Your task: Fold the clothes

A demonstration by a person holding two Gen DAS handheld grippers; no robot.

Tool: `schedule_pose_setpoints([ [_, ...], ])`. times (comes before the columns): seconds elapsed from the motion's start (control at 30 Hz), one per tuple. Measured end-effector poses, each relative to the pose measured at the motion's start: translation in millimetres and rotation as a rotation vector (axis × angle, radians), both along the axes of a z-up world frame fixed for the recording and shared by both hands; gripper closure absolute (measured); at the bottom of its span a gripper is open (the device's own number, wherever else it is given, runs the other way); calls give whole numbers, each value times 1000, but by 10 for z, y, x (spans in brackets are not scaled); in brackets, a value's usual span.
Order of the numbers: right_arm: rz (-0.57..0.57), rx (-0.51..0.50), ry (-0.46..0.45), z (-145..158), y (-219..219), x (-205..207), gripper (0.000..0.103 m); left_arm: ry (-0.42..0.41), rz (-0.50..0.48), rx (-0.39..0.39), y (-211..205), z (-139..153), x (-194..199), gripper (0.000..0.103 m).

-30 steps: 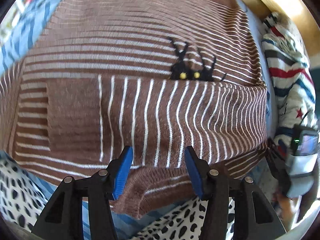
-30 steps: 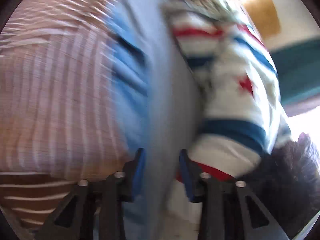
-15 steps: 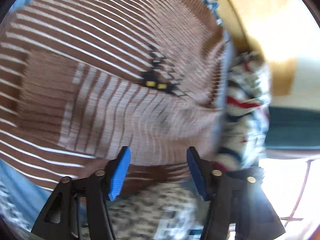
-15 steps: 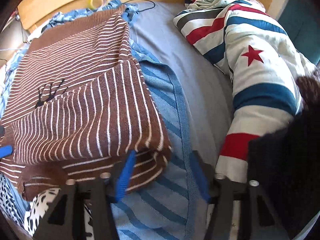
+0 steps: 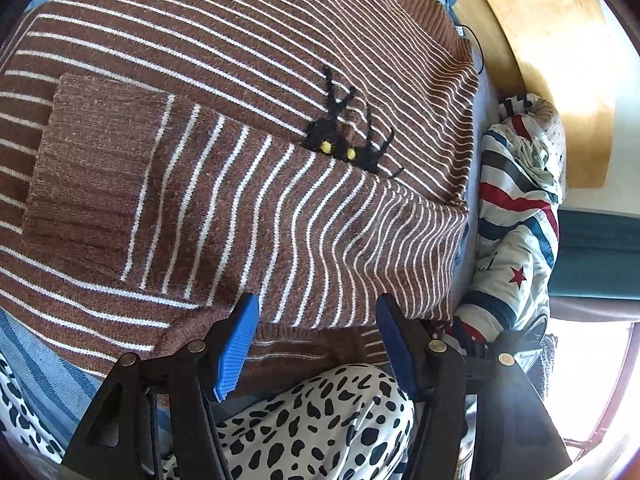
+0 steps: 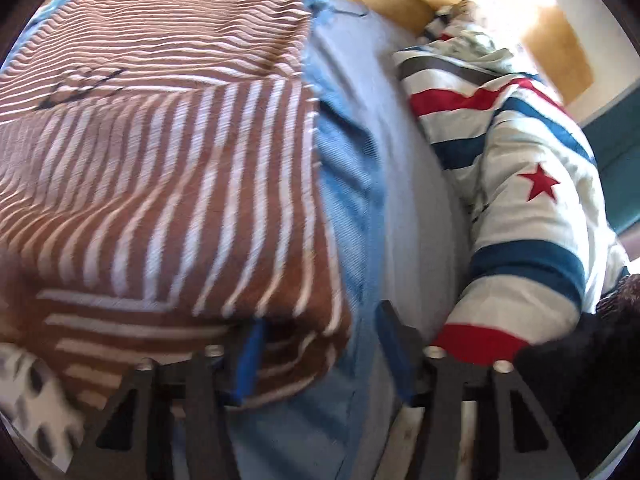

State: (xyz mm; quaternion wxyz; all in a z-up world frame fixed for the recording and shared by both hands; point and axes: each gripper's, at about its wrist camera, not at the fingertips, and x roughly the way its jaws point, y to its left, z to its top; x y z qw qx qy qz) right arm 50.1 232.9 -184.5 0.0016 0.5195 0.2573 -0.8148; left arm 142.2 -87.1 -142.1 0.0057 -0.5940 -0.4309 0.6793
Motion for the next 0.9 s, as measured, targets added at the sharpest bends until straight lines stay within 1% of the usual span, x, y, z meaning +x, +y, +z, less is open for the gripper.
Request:
schedule_pose_setpoints([
  [0.03,-58,-22,13,23,93,-62,55,0,3,-8,-12,7,3,41],
  [0.07,-119,-48,25,47,194,-123,52,1,6,-16,-28,6,6,41],
  [0.1,-191,-93,26,75,326,-177,44,0,13,-31,-55,4,11,41],
  [0.13,-248,-122,29,96,427,-215,43,-2,22,-49,-86,4,17,41],
  [0.17,-261,-116,34,100,443,-230,43,-7,32,-65,-119,-21,11,41],
  [0.23,-214,-25,52,72,321,-220,43,-35,60,-104,-213,-73,26,41],
  [0.3,-211,13,59,50,269,-216,41,-66,85,-132,-310,-117,63,41],
  [0.37,-266,-49,27,37,363,-258,37,-78,106,-125,-388,-160,101,41],
  [0.4,-274,-72,2,26,388,-272,36,-82,115,-114,-428,-182,122,41],
  [0.5,-169,1,-31,59,189,-155,35,-84,131,-90,-511,-234,158,41],
  [0.57,-90,56,-39,124,24,-9,33,-83,124,-94,-511,-237,152,41],
  [0.67,-31,41,-48,286,-150,176,33,-84,110,-109,-496,-227,133,41],
  [0.73,-41,-23,-30,459,-240,86,32,-84,97,-151,-477,-179,103,41],
  [0.77,-46,-54,-20,546,-286,41,29,-82,90,-181,-470,-149,89,41],
  [0.8,-51,-86,-11,633,-331,-4,25,-82,85,-228,-453,-104,64,41],
  [0.83,-63,-121,-2,712,-361,-78,24,-85,83,-274,-439,-66,40,41],
  [0.9,-150,-203,-1,746,-358,-467,24,-100,79,-368,-416,0,-10,41],
])
